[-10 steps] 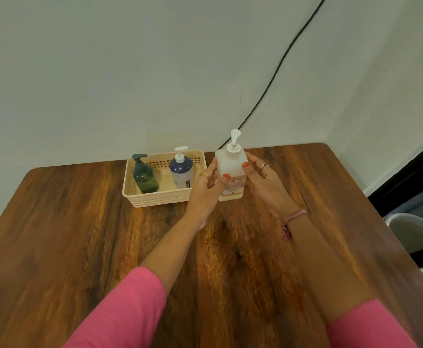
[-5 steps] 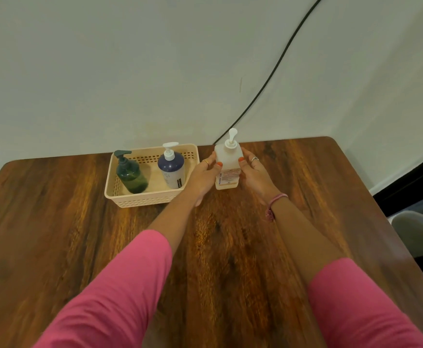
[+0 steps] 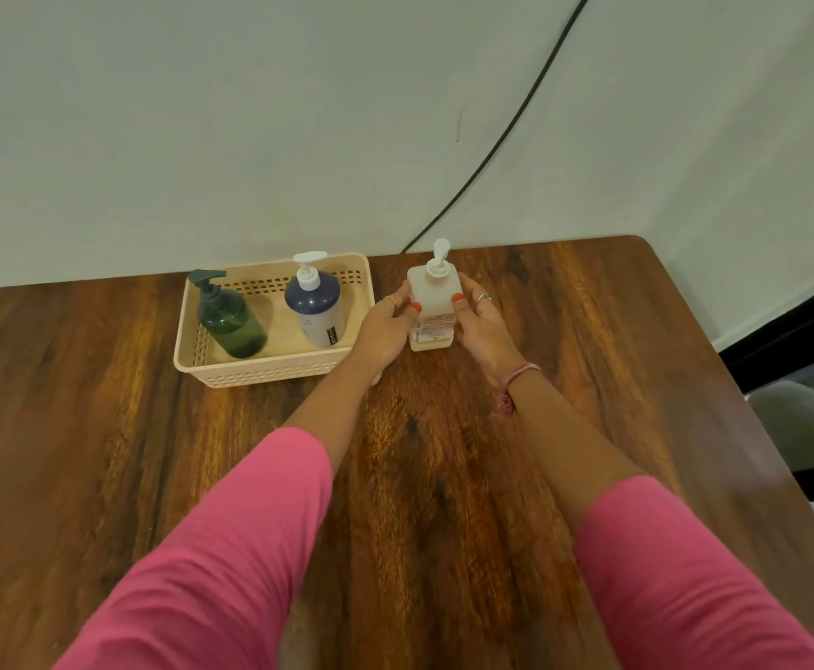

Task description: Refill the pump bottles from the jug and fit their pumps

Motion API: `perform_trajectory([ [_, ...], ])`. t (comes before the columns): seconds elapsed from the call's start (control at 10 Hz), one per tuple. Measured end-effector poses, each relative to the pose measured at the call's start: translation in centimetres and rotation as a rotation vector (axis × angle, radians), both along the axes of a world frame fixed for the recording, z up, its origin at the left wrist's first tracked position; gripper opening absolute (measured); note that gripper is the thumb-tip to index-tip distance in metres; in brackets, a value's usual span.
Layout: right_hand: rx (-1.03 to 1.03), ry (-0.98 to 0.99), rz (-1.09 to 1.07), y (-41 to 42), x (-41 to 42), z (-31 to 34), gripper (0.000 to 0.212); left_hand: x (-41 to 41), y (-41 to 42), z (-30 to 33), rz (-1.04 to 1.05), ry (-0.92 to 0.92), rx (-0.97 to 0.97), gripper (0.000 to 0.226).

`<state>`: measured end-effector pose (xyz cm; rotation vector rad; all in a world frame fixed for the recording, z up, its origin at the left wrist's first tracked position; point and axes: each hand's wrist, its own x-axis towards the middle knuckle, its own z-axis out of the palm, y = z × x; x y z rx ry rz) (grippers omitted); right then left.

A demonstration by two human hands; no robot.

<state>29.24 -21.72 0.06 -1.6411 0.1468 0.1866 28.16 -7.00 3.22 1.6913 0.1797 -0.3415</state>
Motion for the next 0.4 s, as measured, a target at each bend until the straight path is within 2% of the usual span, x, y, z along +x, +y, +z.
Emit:
perform_trajectory([
  [0.1,-0.007,0.003,0.006,0.2,-0.1,0.4,0.034,-0.2,-0.1,0.4,-0.006,-0.032,0.052,0.049],
  [0.4,-0.087,-0.024,0.03,0.0,-0.4,1.4,0.049,-0.6,0.4,0.1,-0.052,-0.143,0.223,0.052],
])
